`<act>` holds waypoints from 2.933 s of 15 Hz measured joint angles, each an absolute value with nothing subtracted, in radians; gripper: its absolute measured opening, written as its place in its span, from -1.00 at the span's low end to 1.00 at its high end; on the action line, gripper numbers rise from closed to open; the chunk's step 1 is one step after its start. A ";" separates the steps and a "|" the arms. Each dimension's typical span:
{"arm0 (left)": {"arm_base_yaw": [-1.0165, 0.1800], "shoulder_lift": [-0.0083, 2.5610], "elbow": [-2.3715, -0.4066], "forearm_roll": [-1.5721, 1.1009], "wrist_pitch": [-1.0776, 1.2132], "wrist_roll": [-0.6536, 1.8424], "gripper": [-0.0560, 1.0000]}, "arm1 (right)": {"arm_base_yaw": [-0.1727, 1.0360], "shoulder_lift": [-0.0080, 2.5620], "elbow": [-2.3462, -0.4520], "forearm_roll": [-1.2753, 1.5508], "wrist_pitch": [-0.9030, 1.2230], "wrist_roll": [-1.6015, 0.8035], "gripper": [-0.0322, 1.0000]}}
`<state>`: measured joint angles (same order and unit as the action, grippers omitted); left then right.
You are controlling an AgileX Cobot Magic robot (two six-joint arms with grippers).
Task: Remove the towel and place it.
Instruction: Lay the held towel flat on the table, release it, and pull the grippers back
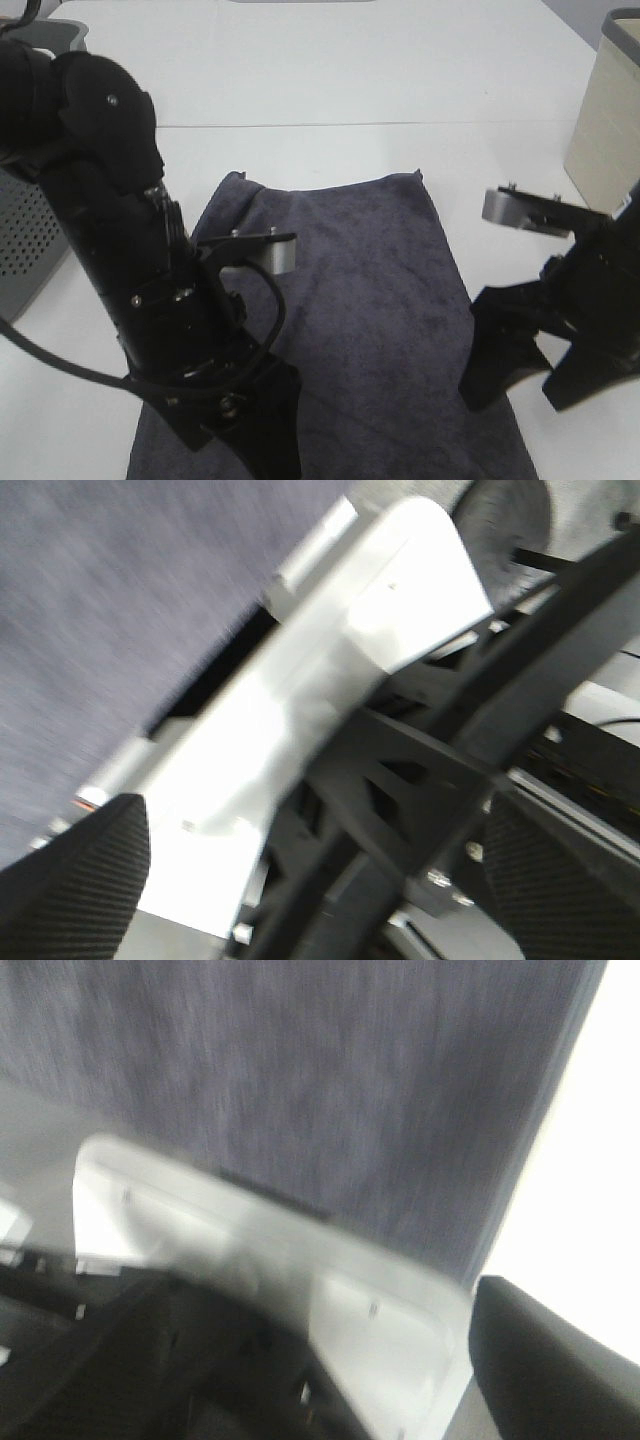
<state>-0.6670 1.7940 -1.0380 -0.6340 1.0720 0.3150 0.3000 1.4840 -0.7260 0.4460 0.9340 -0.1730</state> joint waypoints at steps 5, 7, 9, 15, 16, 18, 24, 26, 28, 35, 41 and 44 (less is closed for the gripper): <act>-0.516 1.795 -1.236 -0.509 1.071 0.329 0.72 | 0.298 1.485 -0.988 0.311 0.841 -0.110 0.59; -0.399 1.809 -1.322 -0.500 1.072 0.350 0.72 | 0.297 1.510 -1.113 0.228 0.872 -0.052 0.58; -0.304 1.843 -1.405 -0.492 1.072 0.352 0.75 | 0.293 1.575 -1.254 0.153 0.936 0.000 0.58; -0.257 1.868 -1.448 -0.415 1.042 0.313 0.76 | 0.293 1.642 -1.404 -0.142 0.951 0.346 0.70; -0.257 1.868 -1.448 -0.407 1.040 0.310 0.76 | 0.291 1.642 -1.404 -0.165 0.950 0.384 0.70; -0.257 1.868 -1.448 -0.392 1.029 0.312 0.76 | 0.291 1.642 -1.404 -0.174 0.945 0.415 0.71; -0.249 1.873 -1.463 -0.369 0.968 0.318 0.76 | 0.224 1.693 -1.432 -0.029 1.045 0.256 0.71; -0.218 1.905 -1.512 -0.368 0.994 0.331 0.76 | 0.123 1.746 -1.462 0.136 1.060 0.113 0.71; -0.189 1.970 -1.590 -0.374 1.024 0.333 0.76 | 0.088 1.802 -1.496 0.249 1.065 -0.007 0.71; -0.100 2.341 -2.026 -0.585 1.154 0.333 0.76 | 0.088 2.241 -1.936 0.234 1.203 -0.128 0.71; -0.100 2.513 -2.215 -0.665 1.200 0.289 0.75 | 0.088 2.428 -2.179 0.269 1.212 -0.138 0.71; -0.100 2.561 -2.220 -0.668 1.200 0.276 0.75 | 0.088 2.492 -2.185 0.306 1.213 -0.162 0.71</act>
<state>-0.1000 2.5610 -2.2200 -0.6680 1.2000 0.2760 0.0880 2.4920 -2.1850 0.3060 1.2130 -0.1620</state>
